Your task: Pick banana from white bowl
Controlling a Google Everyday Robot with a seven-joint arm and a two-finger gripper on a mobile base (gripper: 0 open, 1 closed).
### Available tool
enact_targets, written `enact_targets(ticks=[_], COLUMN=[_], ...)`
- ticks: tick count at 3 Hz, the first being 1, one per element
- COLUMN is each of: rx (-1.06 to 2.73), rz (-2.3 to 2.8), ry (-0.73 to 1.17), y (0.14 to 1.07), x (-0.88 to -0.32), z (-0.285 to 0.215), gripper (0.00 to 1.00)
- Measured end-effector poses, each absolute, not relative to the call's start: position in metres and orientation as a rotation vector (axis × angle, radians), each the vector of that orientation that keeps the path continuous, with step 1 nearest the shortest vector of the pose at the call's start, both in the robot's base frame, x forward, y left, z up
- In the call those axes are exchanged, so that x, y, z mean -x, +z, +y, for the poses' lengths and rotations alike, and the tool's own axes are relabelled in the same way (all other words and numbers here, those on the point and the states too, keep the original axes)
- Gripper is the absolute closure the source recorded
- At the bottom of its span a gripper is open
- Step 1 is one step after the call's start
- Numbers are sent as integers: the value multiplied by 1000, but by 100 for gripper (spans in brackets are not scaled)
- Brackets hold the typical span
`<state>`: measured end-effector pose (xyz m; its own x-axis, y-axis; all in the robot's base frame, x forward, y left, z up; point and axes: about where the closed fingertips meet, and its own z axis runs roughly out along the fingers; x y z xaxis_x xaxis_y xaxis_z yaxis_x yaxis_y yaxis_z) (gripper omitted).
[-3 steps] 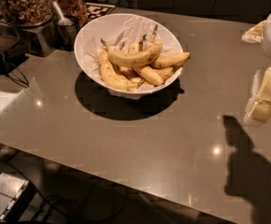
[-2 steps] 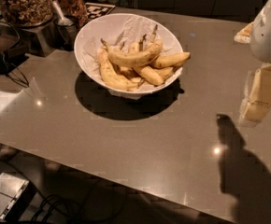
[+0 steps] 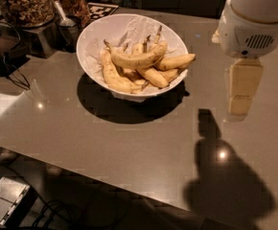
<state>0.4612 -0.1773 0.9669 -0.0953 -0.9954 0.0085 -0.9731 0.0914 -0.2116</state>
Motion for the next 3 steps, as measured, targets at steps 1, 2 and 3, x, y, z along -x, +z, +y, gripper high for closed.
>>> enact_targets(ticks=[1, 2, 3], rx=[2003, 2002, 2073], rz=[2194, 2146, 2047], ry=[-259, -250, -259], y=[969, 971, 983], x=[-466, -473, -493], z=[-174, -165, -134], gripper=[0, 0, 0])
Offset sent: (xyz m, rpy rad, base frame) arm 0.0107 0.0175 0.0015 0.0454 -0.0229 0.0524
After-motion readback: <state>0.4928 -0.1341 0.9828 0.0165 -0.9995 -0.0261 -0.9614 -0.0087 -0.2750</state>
